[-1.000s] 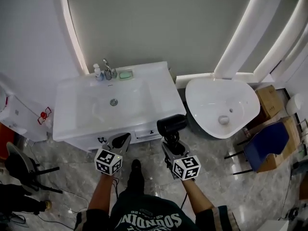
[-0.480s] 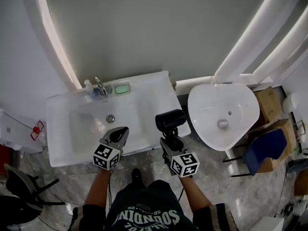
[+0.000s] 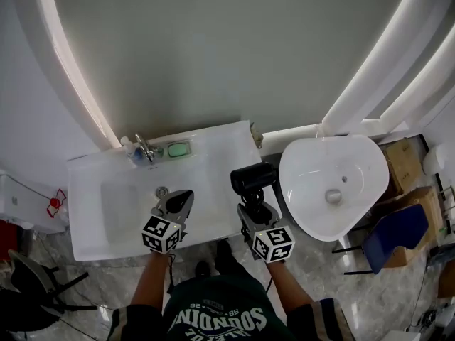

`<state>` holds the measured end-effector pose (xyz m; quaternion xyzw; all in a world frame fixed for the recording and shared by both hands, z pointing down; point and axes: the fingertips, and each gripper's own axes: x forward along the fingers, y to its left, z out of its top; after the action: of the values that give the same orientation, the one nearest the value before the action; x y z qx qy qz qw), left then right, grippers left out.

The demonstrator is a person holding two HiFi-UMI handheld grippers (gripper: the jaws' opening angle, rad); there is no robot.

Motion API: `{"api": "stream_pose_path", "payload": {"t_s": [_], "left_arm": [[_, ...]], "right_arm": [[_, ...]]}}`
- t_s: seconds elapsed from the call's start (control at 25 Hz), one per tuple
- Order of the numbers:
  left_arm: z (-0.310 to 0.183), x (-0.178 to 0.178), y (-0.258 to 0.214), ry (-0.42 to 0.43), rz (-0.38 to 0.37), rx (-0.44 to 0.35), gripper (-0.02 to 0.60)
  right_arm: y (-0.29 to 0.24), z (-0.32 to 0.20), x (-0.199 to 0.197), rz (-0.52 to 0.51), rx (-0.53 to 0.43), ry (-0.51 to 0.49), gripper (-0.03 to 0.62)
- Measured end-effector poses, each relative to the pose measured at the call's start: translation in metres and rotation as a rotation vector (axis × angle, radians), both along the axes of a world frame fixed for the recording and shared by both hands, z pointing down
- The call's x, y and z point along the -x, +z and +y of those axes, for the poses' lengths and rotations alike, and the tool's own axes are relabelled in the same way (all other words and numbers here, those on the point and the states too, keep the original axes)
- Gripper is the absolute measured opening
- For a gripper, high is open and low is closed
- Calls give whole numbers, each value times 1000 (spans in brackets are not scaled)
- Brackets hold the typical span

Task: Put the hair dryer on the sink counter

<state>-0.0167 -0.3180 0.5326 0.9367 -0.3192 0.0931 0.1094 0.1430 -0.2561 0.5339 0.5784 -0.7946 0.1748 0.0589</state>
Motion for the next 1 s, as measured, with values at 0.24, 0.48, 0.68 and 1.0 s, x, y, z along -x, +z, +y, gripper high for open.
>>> {"api": "stream_pose_path", "payload": {"t_s": [0.24, 0.48, 0.68, 1.0], "left_arm": [[-31, -12, 1, -30, 0, 6, 52], [-36, -11, 17, -60, -13, 45, 52], [-41, -11, 31, -78, -21, 84, 52], [-40, -14, 48, -96, -29, 124, 53]], "right_arm": [[3, -38, -13, 7, 8, -33, 195], [27, -50, -25, 1, 58, -31, 195], [61, -51, -30, 5, 134, -31, 195], [100, -43, -38, 2, 218, -38, 195]]}}
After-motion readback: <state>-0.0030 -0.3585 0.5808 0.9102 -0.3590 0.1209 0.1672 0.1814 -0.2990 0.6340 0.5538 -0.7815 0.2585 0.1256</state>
